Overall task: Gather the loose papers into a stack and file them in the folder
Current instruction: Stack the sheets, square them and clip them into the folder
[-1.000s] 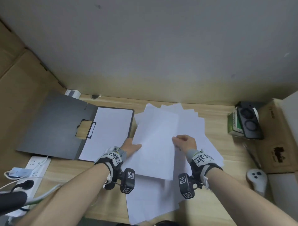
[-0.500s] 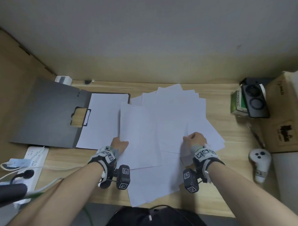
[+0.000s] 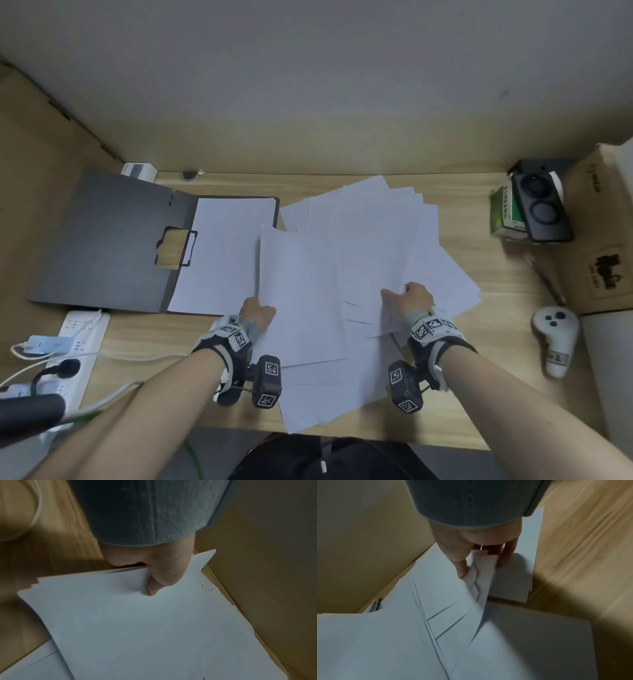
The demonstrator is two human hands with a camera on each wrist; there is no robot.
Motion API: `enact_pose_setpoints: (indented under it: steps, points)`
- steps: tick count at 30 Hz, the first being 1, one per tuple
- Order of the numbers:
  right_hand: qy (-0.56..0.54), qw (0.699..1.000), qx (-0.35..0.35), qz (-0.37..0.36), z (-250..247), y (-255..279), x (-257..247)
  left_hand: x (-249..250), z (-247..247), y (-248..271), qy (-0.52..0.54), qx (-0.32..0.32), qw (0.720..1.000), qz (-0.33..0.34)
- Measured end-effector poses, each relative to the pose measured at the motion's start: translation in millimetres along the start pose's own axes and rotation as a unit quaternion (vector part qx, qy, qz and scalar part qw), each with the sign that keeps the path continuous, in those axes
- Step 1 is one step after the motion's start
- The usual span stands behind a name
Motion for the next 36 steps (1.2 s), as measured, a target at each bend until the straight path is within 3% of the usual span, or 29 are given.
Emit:
enact_pose_setpoints:
  steps: [5,10,15,20,22,26,31,36]
  points:
    - [0.038,0.999,-0.012,0.000,7,3,8,-7,3,-2,0.007,-0.036,0.999,0.009]
    - [0.011,0.999,0.013,-0.031,-14,12,15,4,-2,2,-0.034,0.009,0.999,0.003]
    - [-0.036,0.991,0.097,-0.084,-54,25,11,21,-15,8,-0.057,0.036,0.998,0.009]
    - [-0.140,0.972,0.175,-0.073,-71,25,5,29,-18,17,-0.056,0.026,0.998,0.003]
    - [-0.165,0.971,0.154,-0.079,-67,23,1,31,-16,19,-0.044,0.015,0.999,0.001]
    - [-0.185,0.977,0.043,-0.100,-33,24,-13,27,-11,17,0.002,-0.017,1.000,0.001]
    - [-0.075,0.989,-0.082,-0.100,26,25,-19,21,1,25,0.104,-0.075,0.992,0.011]
    - [-0.040,0.980,-0.176,-0.080,63,35,-20,19,8,21,0.289,-0.129,0.948,0.046]
Point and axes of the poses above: each hand's wrist, its own y-axis away from the middle knuckle, its own z-axis out of the palm, x = y × z, the point moved 3 cm from there along -y, towards the middle knuckle, and after that the axes turned 15 degrees about -x, right-handed, at the moved point
